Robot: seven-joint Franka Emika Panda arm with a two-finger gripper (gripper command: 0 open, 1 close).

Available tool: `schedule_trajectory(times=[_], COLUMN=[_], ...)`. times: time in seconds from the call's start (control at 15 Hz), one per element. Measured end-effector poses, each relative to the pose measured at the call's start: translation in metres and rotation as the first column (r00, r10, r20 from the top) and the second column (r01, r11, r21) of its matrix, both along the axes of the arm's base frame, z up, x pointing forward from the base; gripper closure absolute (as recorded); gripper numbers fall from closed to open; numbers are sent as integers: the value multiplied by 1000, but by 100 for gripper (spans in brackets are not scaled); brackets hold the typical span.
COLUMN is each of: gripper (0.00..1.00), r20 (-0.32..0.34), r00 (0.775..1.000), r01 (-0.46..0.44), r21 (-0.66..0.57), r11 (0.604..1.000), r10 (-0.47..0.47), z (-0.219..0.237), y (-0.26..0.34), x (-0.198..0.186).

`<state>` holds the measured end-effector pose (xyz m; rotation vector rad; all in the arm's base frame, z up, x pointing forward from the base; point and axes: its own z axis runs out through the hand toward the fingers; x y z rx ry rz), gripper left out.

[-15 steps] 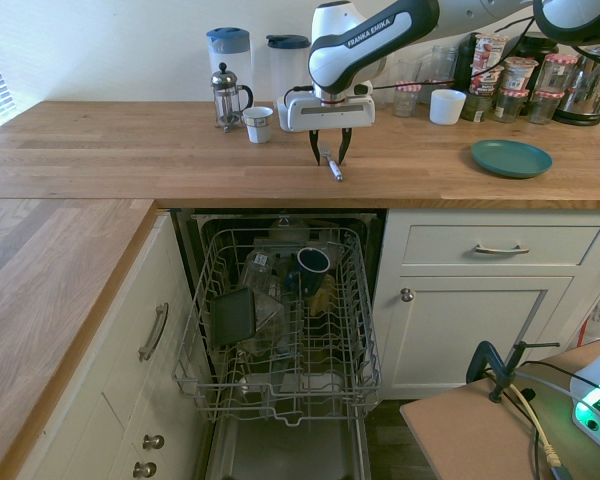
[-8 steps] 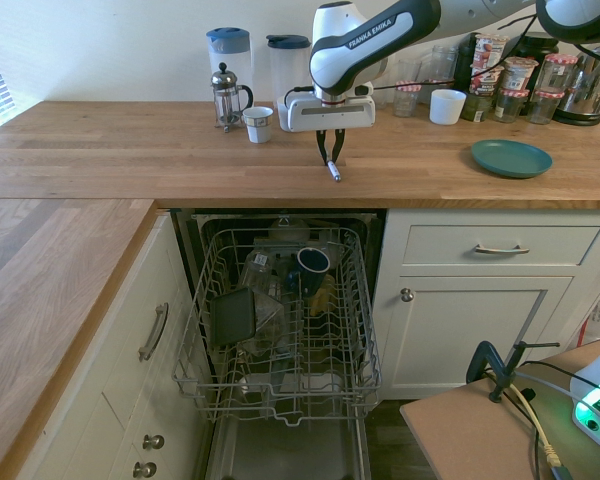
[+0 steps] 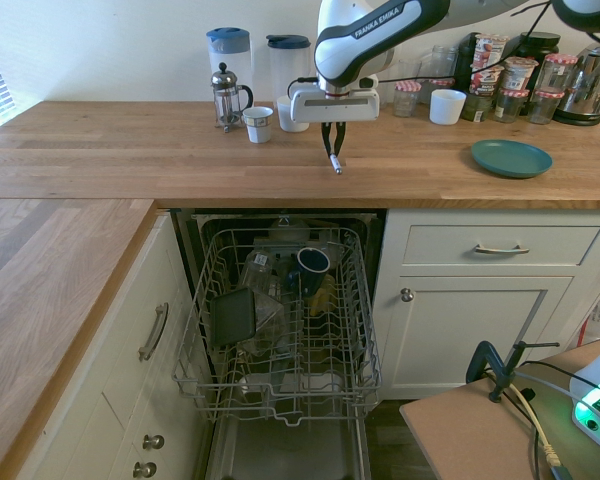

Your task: Put the fork in the dishwasher

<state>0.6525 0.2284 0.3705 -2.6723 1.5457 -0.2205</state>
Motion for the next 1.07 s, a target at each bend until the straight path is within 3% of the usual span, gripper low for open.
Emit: schedule_trajectory(times=[0.6,0.8,1.07], gripper=[100,100,100], r20=[38,38,45], r00=[996,996,995], r01=[79,75,90], r21=[20,17,-19], r11=[997,997,996], r10=[-80,-75,-89], z=[64,70,56], y=[24,36,47], x=[-106,-139,-151])
